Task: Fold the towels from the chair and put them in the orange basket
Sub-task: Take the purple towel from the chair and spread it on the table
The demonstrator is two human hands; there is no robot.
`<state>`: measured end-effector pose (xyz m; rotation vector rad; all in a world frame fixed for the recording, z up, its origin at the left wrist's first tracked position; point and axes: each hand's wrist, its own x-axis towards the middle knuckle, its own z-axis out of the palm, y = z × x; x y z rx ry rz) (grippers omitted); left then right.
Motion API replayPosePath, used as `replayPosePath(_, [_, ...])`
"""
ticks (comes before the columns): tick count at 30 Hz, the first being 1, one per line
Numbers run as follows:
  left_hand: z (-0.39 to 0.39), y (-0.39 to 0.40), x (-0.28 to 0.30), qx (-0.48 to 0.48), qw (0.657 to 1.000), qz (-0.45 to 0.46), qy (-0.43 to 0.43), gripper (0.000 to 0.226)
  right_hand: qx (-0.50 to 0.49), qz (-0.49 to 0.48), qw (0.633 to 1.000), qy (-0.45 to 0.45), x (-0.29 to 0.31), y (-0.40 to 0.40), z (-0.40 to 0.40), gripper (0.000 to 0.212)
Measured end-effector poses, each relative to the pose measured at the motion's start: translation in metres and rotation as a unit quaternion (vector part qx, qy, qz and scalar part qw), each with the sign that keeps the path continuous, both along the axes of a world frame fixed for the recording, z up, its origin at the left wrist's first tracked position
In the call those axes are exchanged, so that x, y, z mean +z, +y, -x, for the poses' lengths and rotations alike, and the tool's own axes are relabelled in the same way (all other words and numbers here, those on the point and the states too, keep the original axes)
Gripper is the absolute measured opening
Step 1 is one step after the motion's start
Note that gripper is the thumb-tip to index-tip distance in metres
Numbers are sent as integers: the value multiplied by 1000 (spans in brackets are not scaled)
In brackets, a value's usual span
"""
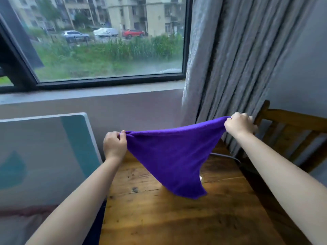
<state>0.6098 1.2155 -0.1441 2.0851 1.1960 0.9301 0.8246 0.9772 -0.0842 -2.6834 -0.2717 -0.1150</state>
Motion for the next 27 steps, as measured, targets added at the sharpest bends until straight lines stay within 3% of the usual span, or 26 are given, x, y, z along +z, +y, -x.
replayPosePath(3, [13, -8, -23, -40, 983, 62, 168, 42, 15, 61, 989, 134, -24, -18, -3, 35])
replayPosePath(6, [28, -21, -55, -66, 949, 118, 286, 40, 43, 59, 978, 195, -60, -33, 6, 33])
replayPosePath(13, [51, -36, -102, -69, 903, 195, 376, 33, 81, 97, 963, 239, -132, -48, 25, 18])
replayPosePath(15, [59, -40, -115, -75, 882, 216, 411, 31, 85, 133, 948, 275, -152, -50, 30, 21])
replayPosePath(17, [68, -46, -128, -82, 863, 243, 434, 28, 78, 186, 930, 308, -165, -52, 40, 11])
replayPosePath(20, [77, -55, -140, -78, 836, 276, 467, 29, 82, 270, 896, 344, -180, -52, 49, 34])
replayPosePath(23, [71, -55, -132, -70, 851, 266, 447, 35, 72, 257, 908, 324, -172, -34, 44, 33])
replayPosePath(27, [24, -36, -80, -69, 933, 128, 328, 34, 121, 161, 962, 182, -123, 11, 22, 29])
